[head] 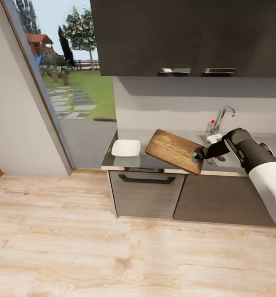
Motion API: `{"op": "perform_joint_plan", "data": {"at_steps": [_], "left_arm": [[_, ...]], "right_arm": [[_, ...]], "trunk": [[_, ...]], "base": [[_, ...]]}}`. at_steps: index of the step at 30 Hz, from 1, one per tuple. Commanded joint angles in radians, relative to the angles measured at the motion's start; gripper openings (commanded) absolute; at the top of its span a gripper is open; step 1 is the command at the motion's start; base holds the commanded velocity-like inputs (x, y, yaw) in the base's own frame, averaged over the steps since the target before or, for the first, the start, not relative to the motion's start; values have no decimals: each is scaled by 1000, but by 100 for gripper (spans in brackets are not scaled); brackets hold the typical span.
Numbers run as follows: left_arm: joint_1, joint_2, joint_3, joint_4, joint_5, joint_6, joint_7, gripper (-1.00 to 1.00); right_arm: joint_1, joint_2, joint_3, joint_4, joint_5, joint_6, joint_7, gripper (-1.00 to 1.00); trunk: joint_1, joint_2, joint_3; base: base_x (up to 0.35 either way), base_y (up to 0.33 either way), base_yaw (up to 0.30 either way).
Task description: In the kitchen, take the Vidalia onion out of the sink, dice it on the chopping board with the paring knife, put the diced onion into the bowl on the countertop, then place both the paring knife and the chopping board into the sink.
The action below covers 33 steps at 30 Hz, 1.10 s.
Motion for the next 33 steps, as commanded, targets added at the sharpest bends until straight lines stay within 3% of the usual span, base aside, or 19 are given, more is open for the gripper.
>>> {"op": "perform_joint_plan", "data": {"at_steps": [1,7,10,11,14,21,27,33], "left_arm": [[0,1,-7,-2,8,-2,8,100],[0,1,-7,0,8,-2,8,100],[0,1,-7,0,8,-2,8,100],[0,1,-7,0,8,-2,8,100],[0,1,-7,0,8,-2,8,100],[0,1,-7,1,8,-2,8,100],[-1,1,-7,9,8,-2,8,100],[-1,1,-7,16,8,-2,8,100]], "right_arm": [[-1,-1,4,-1,6,4,9,-100],[-1,-1,26,2,25,4,23,-100],[-1,-1,93,3,27,4,54,-100],[-1,-1,141,3,28,4,74,-100],[-1,0,180,3,28,3,92,-100],[-1,2,190,3,27,1,100,-100],[-1,3,195,3,28,1,165,-100],[-1,5,266,3,27,-9,200,-100]], "trunk": [[1,-2,-2],[1,-2,-2],[1,-2,-2],[1,-2,-2],[1,-2,-2],[1,-2,-2],[1,-2,-2],[1,-2,-2]], "base": [[262,-211,0],[255,-229,0],[252,-236,0],[249,-240,0],[248,-241,0],[286,-92,0],[315,-2,0],[316,0,0]]}}
